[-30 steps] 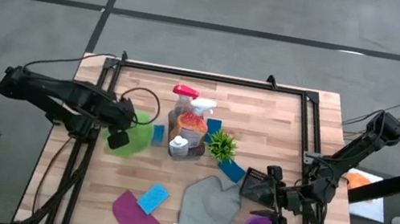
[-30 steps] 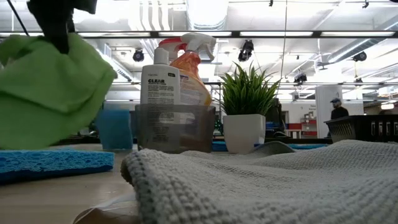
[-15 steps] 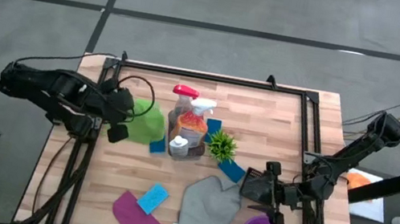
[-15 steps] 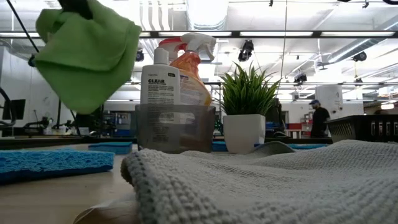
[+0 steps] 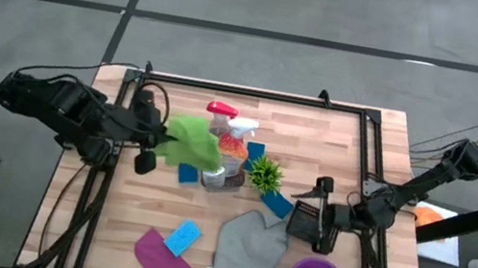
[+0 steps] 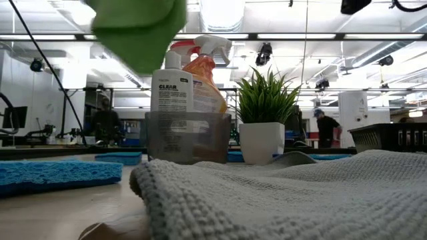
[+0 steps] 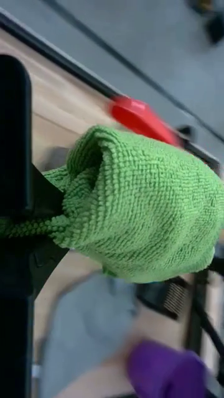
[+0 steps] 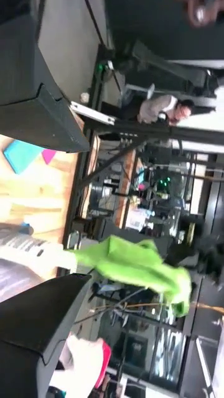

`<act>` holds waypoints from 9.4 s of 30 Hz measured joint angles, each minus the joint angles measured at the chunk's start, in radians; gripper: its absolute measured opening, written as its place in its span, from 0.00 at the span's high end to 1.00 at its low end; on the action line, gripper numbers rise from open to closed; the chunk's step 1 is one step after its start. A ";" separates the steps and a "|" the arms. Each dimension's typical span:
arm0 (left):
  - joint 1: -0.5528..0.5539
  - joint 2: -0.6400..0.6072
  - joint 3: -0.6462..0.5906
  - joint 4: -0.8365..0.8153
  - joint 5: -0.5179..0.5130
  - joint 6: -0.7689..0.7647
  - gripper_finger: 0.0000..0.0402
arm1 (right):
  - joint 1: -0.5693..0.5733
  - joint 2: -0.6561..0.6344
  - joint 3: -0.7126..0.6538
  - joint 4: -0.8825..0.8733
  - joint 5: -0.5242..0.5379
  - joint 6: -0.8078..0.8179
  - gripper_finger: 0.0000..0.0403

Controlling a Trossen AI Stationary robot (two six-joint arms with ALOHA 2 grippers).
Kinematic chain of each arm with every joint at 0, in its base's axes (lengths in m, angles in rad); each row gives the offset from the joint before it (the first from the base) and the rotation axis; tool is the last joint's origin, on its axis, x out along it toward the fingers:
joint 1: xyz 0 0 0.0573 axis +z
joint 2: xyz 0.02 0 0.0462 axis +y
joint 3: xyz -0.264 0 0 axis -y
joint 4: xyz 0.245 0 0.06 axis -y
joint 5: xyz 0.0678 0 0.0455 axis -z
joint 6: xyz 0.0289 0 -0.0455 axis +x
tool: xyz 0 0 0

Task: Pick & Place Kitchen Items
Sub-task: Put the green towel into the purple bucket

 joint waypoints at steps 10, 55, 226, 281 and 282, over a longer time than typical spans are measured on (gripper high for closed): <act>-0.021 0.158 -0.002 0.384 0.000 0.250 0.98 | -0.095 0.000 0.002 0.083 -0.126 0.012 0.18; -0.015 0.674 0.094 1.098 0.406 0.541 0.95 | -0.158 0.363 0.272 0.076 -0.121 -0.062 0.36; -0.031 -0.072 -0.854 1.285 0.296 0.227 0.61 | 0.420 0.642 1.395 -2.288 -0.402 1.327 0.94; -0.029 -0.072 -0.854 1.276 0.296 0.229 0.61 | 0.394 0.890 1.379 -2.308 -0.626 1.242 0.96; -0.029 -0.072 -0.854 1.276 0.296 0.229 0.61 | 0.389 0.898 1.378 -2.307 -0.625 1.227 0.96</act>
